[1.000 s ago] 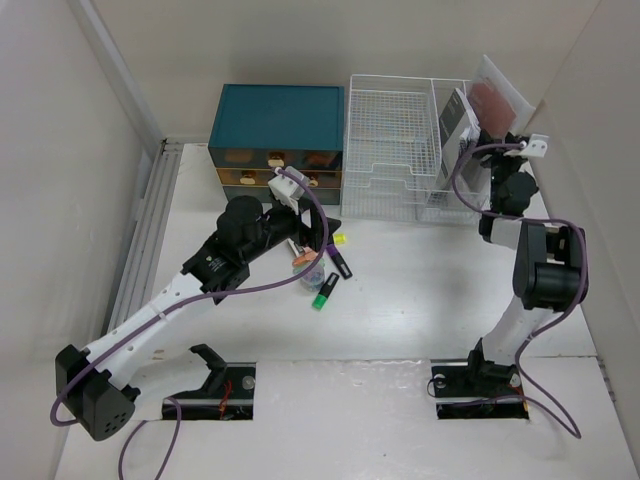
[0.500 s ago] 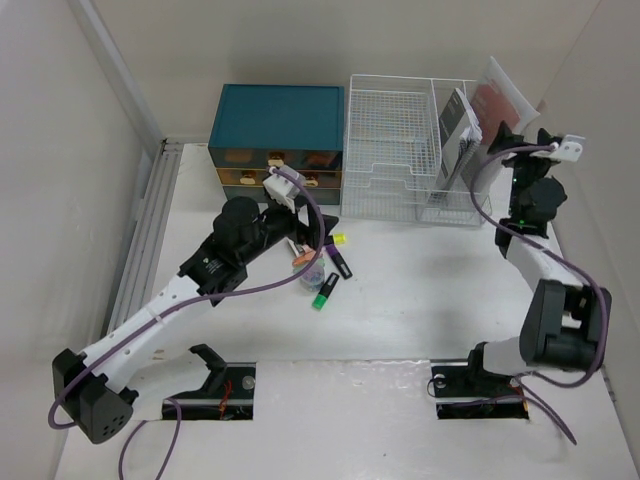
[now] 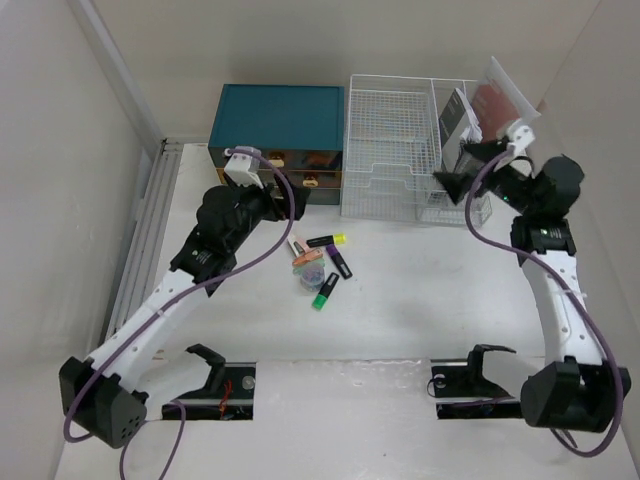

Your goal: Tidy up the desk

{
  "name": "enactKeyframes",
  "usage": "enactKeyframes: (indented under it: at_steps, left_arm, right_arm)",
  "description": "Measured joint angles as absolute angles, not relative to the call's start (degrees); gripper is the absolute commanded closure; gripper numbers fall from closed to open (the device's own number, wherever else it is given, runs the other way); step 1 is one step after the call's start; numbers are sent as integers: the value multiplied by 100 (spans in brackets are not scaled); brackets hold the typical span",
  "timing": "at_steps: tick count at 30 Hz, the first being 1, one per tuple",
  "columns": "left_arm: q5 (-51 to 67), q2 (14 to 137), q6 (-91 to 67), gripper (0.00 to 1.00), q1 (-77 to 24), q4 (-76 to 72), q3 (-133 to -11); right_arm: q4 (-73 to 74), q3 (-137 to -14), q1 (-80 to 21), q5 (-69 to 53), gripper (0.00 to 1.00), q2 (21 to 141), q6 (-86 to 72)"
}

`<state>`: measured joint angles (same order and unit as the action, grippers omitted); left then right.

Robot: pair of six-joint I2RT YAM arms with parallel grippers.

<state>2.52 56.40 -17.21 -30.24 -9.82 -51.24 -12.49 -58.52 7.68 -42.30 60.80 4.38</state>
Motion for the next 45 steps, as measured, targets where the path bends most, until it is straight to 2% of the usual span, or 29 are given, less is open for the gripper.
enactKeyframes:
  at_steps: [2,4,5,6,8,11,17,22,33,45]
  left_arm:
    - [252,5918,-1859,7,-2805,-954,-5146]
    - [252,6222,-1973,23,-2611,-932,-5148]
    - [246,6351,-2005,32,-2517,-897,-5159]
    - [233,6504,-2021,33,-2432,-854,-5192]
    - [202,6858,-1981,35,-2261,-729,-5378]
    - [148,7411,-1907,35,-2069,-626,-5817]
    - [-62,7950,-1686,33,-2012,-609,-6152]
    - [-220,8357,-1441,34,-2001,-561,-6504]
    - [-443,8746,-1114,41,-1935,-554,-6729]
    - [-510,9146,-1033,42,-1863,-523,-6982]
  right_arm:
    - [-744,-5843,513,-4987,1,6337,478]
    - [-287,-5828,257,-5336,20,6709,416]
    - [-104,-5828,165,-5393,27,6879,375]
    - [104,-5828,75,-5406,39,7063,311]
    - [368,-5828,-43,-5393,51,7282,255]
    - [569,-5830,-252,-5306,51,7384,178]
    - [611,-5830,-495,-5275,43,7275,163]
    - [604,-5830,-495,-5256,43,7065,163]
    - [607,-5828,-495,-5256,42,7019,121]
    - [607,-5824,-495,-5258,42,7019,99]
